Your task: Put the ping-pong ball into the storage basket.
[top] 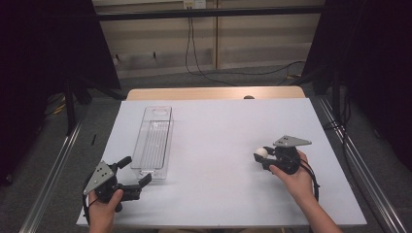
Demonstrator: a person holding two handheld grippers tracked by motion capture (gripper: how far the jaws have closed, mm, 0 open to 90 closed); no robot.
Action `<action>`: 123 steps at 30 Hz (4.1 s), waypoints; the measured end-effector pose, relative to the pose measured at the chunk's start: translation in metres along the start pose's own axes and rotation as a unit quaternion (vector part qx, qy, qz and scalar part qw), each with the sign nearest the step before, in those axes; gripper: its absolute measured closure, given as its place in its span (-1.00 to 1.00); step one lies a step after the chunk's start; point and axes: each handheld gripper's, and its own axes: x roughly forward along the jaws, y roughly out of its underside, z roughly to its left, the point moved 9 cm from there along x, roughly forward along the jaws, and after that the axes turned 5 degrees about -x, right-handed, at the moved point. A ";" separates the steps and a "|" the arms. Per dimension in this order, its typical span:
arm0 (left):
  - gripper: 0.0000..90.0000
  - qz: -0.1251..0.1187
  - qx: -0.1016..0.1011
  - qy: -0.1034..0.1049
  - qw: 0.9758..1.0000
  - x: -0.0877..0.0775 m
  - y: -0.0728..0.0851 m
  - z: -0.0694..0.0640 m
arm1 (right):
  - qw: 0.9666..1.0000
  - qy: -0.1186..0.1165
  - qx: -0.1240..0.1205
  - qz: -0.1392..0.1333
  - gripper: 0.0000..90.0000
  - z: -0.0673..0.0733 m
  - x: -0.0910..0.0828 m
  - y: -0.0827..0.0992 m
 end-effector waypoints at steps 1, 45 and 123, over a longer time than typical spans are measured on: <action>-0.97 0.001 0.001 -0.001 1.000 0.000 0.000 0.000 | 1.000 0.000 0.000 0.001 0.14 0.001 0.000 0.000; -0.97 0.003 0.001 -0.002 1.000 0.000 0.000 -0.001 | 0.999 -0.038 -0.036 -0.007 0.14 0.039 0.023 -0.033; -0.96 0.010 0.001 -0.001 1.000 0.001 0.002 0.000 | 0.991 -0.105 -0.077 -0.024 0.14 0.107 0.064 -0.085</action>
